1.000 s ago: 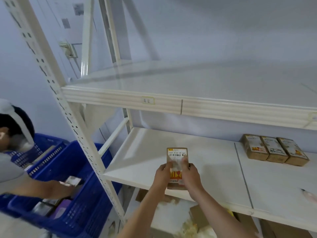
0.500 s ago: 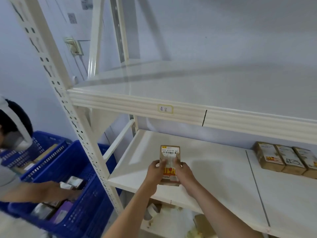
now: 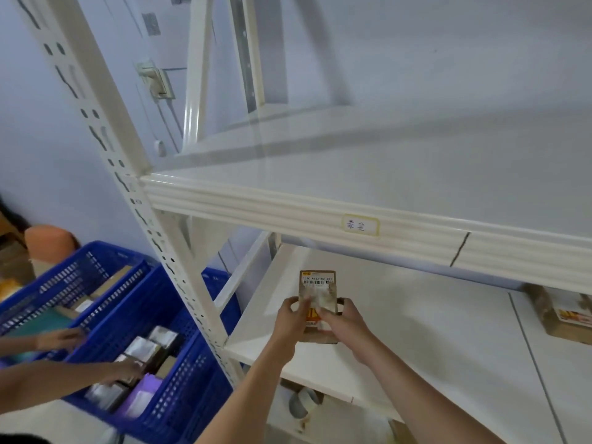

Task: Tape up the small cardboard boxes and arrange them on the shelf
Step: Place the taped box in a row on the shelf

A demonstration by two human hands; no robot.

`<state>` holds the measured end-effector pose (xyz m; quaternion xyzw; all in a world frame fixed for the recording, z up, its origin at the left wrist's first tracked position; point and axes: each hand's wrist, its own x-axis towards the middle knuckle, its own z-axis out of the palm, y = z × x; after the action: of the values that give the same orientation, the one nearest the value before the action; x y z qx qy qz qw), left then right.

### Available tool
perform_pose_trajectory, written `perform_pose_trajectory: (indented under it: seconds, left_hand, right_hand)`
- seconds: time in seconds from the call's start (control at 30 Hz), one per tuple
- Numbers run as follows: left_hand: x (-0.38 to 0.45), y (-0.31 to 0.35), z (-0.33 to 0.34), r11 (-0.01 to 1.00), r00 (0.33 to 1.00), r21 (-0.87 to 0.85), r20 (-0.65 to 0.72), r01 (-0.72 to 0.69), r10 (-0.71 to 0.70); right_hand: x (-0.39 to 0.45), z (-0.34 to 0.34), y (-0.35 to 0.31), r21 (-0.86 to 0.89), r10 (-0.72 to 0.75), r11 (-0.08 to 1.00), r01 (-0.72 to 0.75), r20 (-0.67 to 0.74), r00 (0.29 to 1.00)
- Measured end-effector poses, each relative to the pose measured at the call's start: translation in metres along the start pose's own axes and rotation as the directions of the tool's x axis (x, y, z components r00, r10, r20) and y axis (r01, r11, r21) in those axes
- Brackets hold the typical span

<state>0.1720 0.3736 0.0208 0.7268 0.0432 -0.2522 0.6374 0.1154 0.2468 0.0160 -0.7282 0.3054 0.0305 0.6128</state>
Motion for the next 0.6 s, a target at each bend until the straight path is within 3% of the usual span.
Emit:
perform_pose_trajectory:
  seconds: [0.2,0.37,0.5,0.6]
  left_hand:
    - [0.038,0.002,-0.027,0.976,0.99,0.185,0.101,-0.113,0.096]
    - [0.075,0.002,-0.06,0.969,0.967,0.235,0.254,-0.079,0.018]
    - [0.1,0.005,-0.082,0.922,0.953,0.38,0.299,-0.073,-0.048]
    - [0.114,-0.002,-0.095,0.905,0.938,0.397,0.346,-0.155,0.009]
  right_hand:
    - [0.037,0.025,-0.006,-0.029,0.095,0.995,-0.099,-0.102,0.99]
    - [0.062,0.059,-0.021,-0.069,0.132,0.987,-0.142,-0.132,0.982]
    - [0.069,0.074,-0.03,-0.187,0.139,0.971,-0.147,-0.056,0.989]
    - [0.073,0.079,-0.026,-0.142,0.148,0.979,-0.147,0.001,0.989]
